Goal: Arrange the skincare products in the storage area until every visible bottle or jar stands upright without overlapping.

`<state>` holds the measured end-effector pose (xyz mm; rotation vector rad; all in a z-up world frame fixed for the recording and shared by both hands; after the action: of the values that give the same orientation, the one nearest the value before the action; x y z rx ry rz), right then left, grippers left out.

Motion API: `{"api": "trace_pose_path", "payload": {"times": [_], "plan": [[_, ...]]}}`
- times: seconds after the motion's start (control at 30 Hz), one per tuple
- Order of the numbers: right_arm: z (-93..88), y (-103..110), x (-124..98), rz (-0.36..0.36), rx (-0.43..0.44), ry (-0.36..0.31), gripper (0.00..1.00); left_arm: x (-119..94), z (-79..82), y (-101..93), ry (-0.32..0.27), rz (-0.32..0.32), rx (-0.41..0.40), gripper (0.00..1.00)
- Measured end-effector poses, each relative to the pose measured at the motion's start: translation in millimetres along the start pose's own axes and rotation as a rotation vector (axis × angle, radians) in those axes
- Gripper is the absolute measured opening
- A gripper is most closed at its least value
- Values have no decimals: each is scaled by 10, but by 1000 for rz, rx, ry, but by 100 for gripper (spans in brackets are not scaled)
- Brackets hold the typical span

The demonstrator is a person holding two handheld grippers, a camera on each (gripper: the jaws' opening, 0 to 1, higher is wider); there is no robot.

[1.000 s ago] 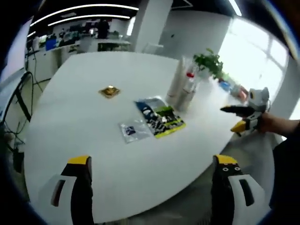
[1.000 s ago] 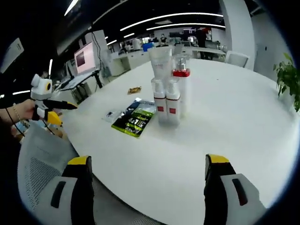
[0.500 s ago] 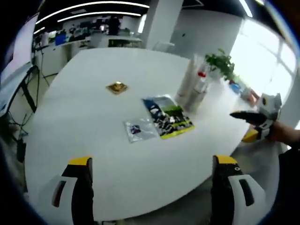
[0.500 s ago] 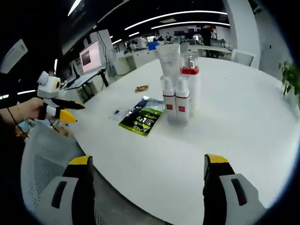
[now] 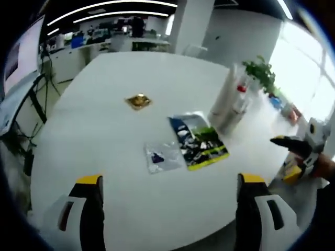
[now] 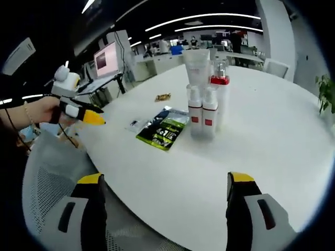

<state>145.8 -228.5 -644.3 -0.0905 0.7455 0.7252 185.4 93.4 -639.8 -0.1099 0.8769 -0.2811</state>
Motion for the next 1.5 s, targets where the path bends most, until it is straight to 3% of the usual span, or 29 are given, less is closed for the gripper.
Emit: {"api": "trace_pose_path", "payload": {"times": [0.13, 0.3, 0.4, 0.57, 0.7, 0.83, 1.2, 1.5], "plan": [[-3, -33, 1, -13, 11, 2, 94, 113, 139, -3, -5, 19, -17, 98], [-10, -30, 2, -12, 16, 8, 94, 307, 266, 89, 39, 27, -70, 92], [-37, -58, 15, -19, 18, 21, 94, 332, 293, -2, 65, 19, -88, 92], [-35, -68, 0, -29, 33, 23, 94, 447, 363, -53, 103, 21, -90, 91], [-41, -68, 23, -17, 42, 30, 94, 598, 510, -16, 120, 10, -82, 90], [-55, -74, 25, -17, 54, 33, 94, 735, 610, 49, 124, 21, -92, 88], [-69, -94, 24, -27, 77, 44, 93, 1093, 736, 216, 118, 87, -230, 87], [-103, -110, 39, -28, 90, 68, 93, 1280, 880, 248, 123, 136, -233, 86]]}}
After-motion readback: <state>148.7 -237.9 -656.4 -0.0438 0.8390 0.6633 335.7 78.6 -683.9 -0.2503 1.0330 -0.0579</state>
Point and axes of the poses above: the point that each gripper's makers call its tool centre point, and the gripper's own axes: x roughly forward along the fingers, y roughly to its left, z roughly out of its top, the point moved 8 cm from there along -x, roughly backward along the fingers, and after that the axes turned 3 degrees about y, right-handed, at the moved point
